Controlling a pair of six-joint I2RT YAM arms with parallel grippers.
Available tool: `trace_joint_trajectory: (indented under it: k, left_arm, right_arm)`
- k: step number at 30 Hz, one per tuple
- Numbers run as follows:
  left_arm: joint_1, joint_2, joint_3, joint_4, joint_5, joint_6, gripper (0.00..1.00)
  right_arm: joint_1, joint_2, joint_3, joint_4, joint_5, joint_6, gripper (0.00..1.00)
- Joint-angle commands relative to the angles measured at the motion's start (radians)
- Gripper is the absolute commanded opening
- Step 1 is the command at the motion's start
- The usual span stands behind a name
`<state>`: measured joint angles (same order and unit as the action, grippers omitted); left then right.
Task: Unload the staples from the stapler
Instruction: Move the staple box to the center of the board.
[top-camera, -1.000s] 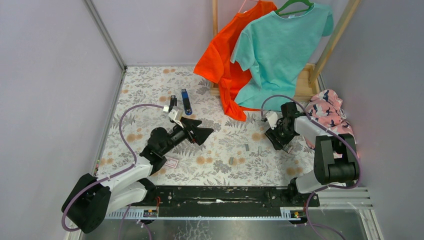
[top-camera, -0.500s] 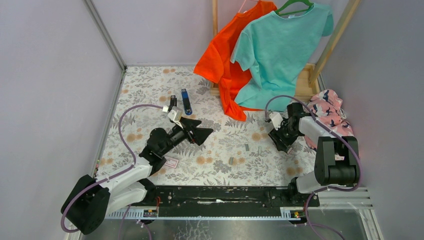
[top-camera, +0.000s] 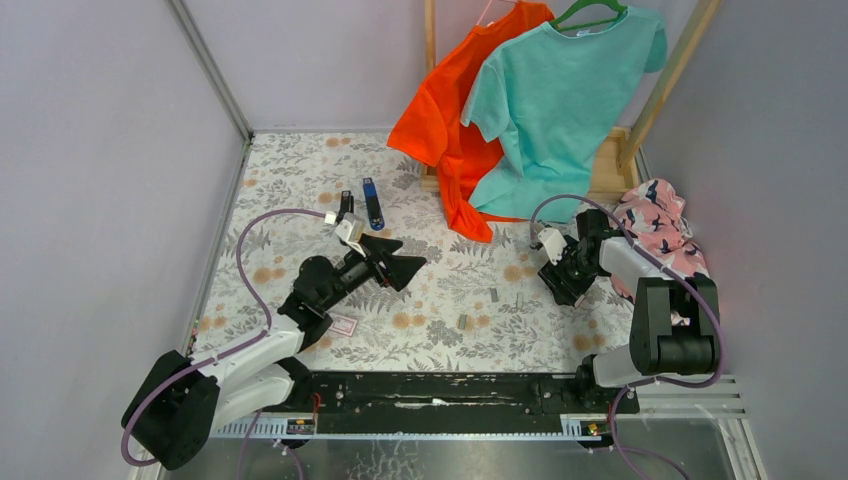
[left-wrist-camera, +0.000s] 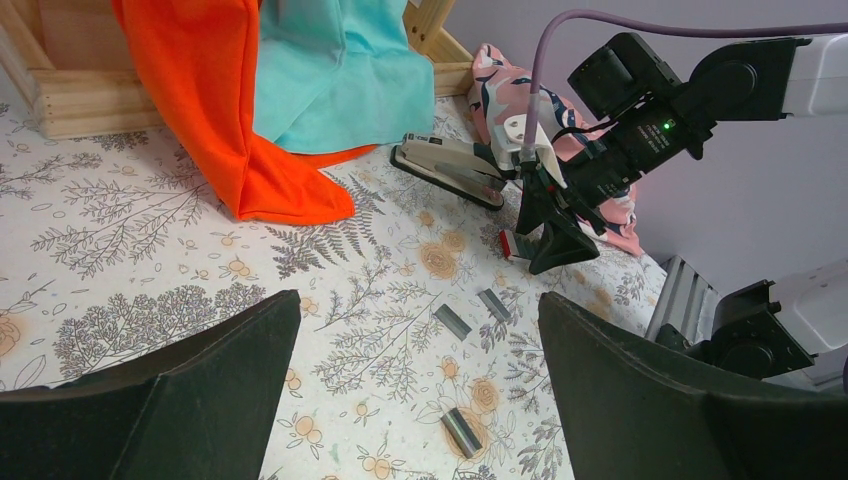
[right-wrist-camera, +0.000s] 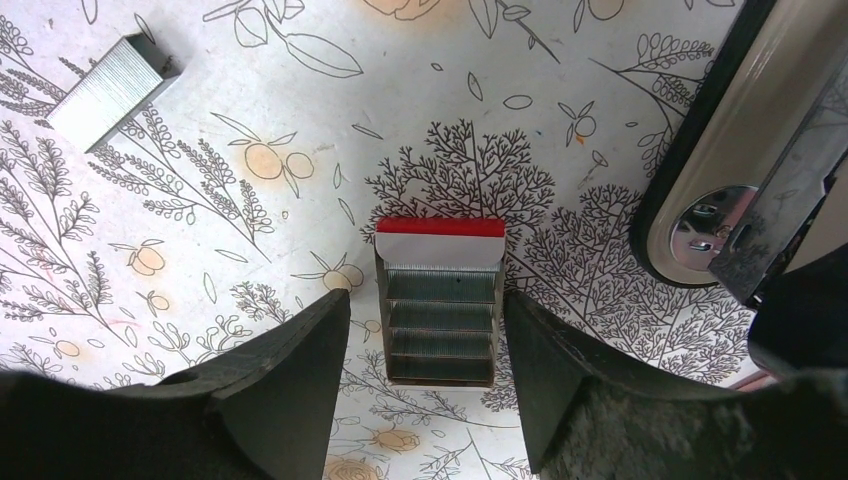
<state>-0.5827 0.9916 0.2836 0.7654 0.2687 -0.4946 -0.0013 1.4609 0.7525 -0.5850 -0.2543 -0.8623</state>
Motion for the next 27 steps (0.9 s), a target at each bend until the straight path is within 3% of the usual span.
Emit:
trace_joint_trajectory:
  k: [1, 27]
  left_arm:
    - [-0.003, -0.021, -0.012, 0.012, -0.011, 0.025, 0.96]
    - [-0.003, -0.038, -0.017, -0.002, -0.024, 0.031, 0.96]
  right_arm:
    - [-0.002, -0.022, -0.003, -0.015, -0.033, -0.03, 0.65]
    - [0.06, 0.02, 0.053, -0.02, -0.071, -0.035, 0.64]
